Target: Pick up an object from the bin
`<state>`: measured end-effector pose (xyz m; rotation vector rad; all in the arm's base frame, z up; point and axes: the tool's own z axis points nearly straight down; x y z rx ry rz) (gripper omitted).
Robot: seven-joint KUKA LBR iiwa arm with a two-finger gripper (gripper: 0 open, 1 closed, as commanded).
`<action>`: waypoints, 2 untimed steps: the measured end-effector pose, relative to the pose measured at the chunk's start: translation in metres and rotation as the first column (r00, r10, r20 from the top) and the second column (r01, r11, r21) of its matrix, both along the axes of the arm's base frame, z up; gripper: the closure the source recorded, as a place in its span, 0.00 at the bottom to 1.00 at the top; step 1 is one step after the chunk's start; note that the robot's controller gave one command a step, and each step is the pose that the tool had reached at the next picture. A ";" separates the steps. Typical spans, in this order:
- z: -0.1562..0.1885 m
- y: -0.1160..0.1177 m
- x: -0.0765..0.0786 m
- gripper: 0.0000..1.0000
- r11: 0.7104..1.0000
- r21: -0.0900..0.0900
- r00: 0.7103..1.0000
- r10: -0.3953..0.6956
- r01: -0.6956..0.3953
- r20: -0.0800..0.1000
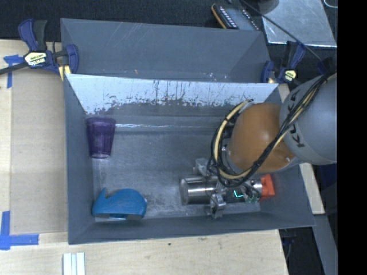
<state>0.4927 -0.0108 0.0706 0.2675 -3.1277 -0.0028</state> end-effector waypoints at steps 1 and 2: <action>0.000 0.000 -0.001 1.00 1.000 0.000 1.000 -0.001 0.001 -0.001; 0.000 0.000 -0.001 0.00 1.000 0.000 1.000 0.000 0.000 -0.001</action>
Offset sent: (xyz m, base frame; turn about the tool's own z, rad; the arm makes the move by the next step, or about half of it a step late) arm 0.0000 0.0000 0.0000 0.0000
